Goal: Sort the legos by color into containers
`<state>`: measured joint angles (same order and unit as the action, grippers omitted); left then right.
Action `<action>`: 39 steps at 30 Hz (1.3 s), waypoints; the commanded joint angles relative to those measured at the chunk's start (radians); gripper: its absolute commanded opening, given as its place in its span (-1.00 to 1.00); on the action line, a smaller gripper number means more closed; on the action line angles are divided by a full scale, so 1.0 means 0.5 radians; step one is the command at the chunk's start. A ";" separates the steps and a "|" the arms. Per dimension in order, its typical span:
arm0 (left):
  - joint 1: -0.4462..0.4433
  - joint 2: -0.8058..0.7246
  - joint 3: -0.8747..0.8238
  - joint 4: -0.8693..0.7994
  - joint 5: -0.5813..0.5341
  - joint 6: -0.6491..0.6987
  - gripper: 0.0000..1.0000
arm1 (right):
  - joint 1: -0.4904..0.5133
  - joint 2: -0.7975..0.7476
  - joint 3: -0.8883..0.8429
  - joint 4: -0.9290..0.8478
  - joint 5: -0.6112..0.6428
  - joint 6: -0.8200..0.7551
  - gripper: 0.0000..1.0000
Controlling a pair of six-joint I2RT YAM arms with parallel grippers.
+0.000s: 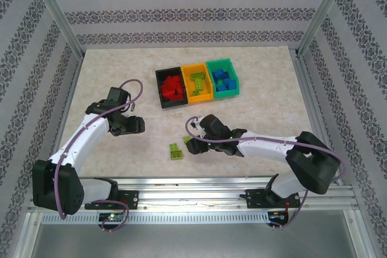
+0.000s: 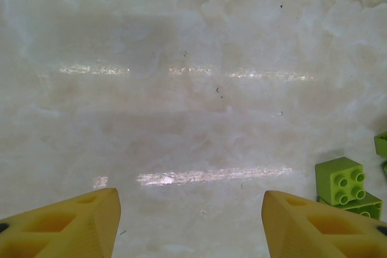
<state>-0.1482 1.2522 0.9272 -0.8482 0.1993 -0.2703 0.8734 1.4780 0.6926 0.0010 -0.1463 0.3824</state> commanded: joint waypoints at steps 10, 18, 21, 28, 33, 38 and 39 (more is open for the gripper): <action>0.023 -0.082 -0.017 0.021 0.006 0.055 0.27 | 0.143 0.302 0.150 -0.073 0.188 0.014 0.12; 0.022 -0.074 -0.020 0.023 0.008 0.056 0.27 | 0.143 0.249 0.141 -0.085 0.285 0.012 -0.24; 0.024 -0.075 -0.020 0.023 0.007 0.056 0.28 | 0.145 0.202 0.137 -0.093 0.292 -0.001 -0.29; 0.023 -0.081 -0.021 0.026 0.006 0.056 0.28 | 0.138 -0.013 0.079 -0.097 0.376 0.000 -0.32; 0.023 -0.069 -0.020 0.022 0.012 0.056 0.28 | 0.082 -0.183 0.029 -0.072 0.420 0.007 -0.33; 0.023 -0.082 -0.022 0.025 0.004 0.056 0.28 | -0.058 -0.300 -0.006 0.004 0.387 0.036 -0.34; 0.023 -0.080 -0.020 0.021 0.006 0.056 0.28 | -0.106 -0.310 -0.005 0.029 0.361 0.049 -0.34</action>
<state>-0.1482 1.2240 0.9268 -0.8452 0.2020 -0.2646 0.8650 1.3525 0.7036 -0.0261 0.0296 0.3912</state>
